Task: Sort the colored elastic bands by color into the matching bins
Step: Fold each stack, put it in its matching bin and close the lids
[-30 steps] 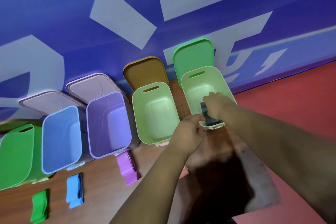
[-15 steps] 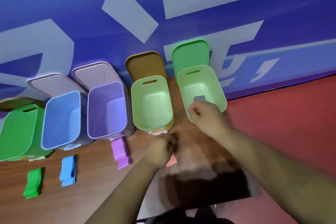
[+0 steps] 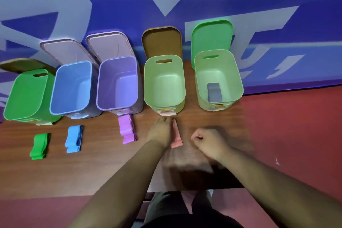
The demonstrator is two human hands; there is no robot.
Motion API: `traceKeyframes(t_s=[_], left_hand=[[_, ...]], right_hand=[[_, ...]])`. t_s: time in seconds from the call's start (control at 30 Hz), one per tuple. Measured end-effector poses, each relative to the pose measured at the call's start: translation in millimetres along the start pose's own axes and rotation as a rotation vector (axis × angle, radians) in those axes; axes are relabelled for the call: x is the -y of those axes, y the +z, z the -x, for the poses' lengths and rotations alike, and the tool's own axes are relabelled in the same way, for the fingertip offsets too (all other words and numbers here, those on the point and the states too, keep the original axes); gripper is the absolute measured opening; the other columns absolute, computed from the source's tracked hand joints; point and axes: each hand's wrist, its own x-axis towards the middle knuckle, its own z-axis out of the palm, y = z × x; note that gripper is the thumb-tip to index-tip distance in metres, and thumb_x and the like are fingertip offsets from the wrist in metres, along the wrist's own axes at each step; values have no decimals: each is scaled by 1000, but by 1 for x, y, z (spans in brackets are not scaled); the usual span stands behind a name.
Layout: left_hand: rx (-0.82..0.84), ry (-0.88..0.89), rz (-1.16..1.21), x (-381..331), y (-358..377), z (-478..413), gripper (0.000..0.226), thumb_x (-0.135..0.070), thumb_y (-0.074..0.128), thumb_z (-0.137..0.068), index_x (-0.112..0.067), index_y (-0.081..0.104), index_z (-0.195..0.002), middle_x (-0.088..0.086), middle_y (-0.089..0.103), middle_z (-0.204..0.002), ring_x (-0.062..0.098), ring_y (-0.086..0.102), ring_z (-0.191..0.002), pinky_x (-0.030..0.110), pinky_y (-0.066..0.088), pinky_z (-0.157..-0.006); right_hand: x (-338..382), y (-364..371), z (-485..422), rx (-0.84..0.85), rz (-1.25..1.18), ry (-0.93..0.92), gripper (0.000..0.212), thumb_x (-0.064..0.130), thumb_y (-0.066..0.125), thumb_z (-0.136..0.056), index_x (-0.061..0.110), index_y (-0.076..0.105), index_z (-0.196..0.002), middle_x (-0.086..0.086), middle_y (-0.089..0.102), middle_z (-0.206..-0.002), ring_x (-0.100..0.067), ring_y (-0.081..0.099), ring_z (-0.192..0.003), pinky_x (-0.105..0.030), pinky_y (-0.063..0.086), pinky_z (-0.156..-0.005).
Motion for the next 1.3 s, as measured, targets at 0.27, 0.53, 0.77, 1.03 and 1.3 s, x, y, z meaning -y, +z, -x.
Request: traceKeyframes(t_s=[0.27,0.53,0.77,1.03,1.3], left_hand=[[-165,-14,27,5,25,-6,35,-23,58,-88,-22,67,-122,15,59,-120,41,54,-111,46,51,-93],[-158,50,37,-1,21,8,20,-19,68,-78,-17,67,-98,10,57,-114,36,49,-106,40,49,-80],[-135,284,-73,-15,-18,33,23,-26,72,-76,-24,63,-97,1,68,-107,32,53,-106,38,46,-79],[-177,236,556,-27,-85,56,17,-8,73,-77,-20,63,-84,-10,65,-79,9,56,-76,30,45,-71],[-218,33,1070,-22,-115,55,23,-22,84,-87,-14,63,-91,-10,59,-78,7,51,-72,21,43,-67]], right_hand=[[-1,10,-5,77,67,100,17,16,66,-93,26,79,-92,7,78,-95,-13,71,-92,-24,48,-78],[4,14,-4,101,132,119,16,19,64,-94,23,79,-97,2,79,-101,-18,71,-98,-26,50,-83],[3,18,5,138,145,126,69,42,84,-84,19,56,-144,-8,55,-144,-25,60,-128,-28,45,-100],[34,-30,14,-132,-23,-277,42,53,75,-76,37,73,-114,19,55,-111,-2,61,-104,-34,52,-96],[96,-73,4,-137,-163,-322,25,39,81,-78,32,65,-95,9,63,-92,-12,63,-85,-39,55,-81]])
